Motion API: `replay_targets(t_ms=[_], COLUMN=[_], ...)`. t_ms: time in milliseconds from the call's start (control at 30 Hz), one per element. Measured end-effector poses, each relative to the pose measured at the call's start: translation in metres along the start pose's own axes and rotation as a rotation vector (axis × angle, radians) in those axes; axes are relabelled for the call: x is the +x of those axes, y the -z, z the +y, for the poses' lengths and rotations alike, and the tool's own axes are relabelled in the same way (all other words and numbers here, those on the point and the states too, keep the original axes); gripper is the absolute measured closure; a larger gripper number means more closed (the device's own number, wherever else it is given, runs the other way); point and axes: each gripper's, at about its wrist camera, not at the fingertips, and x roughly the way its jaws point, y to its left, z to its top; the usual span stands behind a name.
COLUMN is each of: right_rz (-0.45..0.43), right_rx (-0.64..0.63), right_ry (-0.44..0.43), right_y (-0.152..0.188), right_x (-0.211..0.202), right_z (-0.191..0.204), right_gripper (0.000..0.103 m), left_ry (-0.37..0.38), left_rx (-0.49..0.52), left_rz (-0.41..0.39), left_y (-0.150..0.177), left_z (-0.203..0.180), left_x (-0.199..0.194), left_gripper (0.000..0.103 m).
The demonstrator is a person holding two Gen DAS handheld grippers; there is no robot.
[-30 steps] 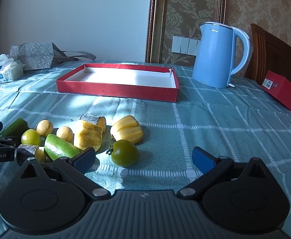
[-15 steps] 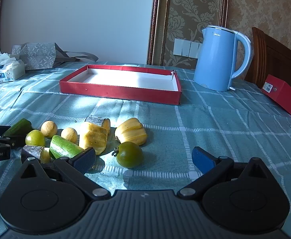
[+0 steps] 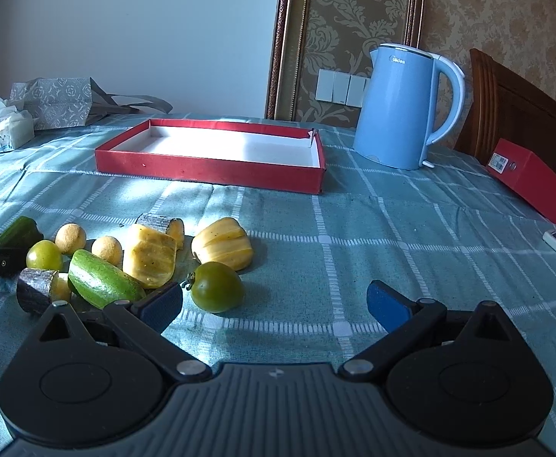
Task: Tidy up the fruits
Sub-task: 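Close the left tool on the dark green cucumber, then lift the cucumber with the left tool while the right tool grasps a green tomato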
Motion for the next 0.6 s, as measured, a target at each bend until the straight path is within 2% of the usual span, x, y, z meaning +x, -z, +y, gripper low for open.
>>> replay_targets(t_ms=[167, 367, 500, 600], right_rz=[0.012, 0.021, 0.023, 0.026], right_rx=[-0.009, -0.010, -0.022, -0.045], right_ry=[0.037, -0.005, -0.066, -0.063], right_y=[0.005, -0.002, -0.009, -0.012], right_x=[0.001, 0.013, 0.020, 0.029], right_z=[-0.014, -0.010, -0.002, 0.004], right_gripper=[0.000, 0.000, 0.000, 0.000], left_ry=[0.005, 0.014, 0.019, 0.022], left_rx=[-0.019, -0.009, -0.012, -0.018], left_rz=[-0.035, -0.048, -0.042, -0.039], left_y=[-0.004, -0.008, -0.007, -0.008], left_z=[0.004, 0.000, 0.001, 0.002], left_x=[-0.009, -0.011, -0.009, -0.008], left_gripper=[0.075, 0.075, 0.075, 0.075])
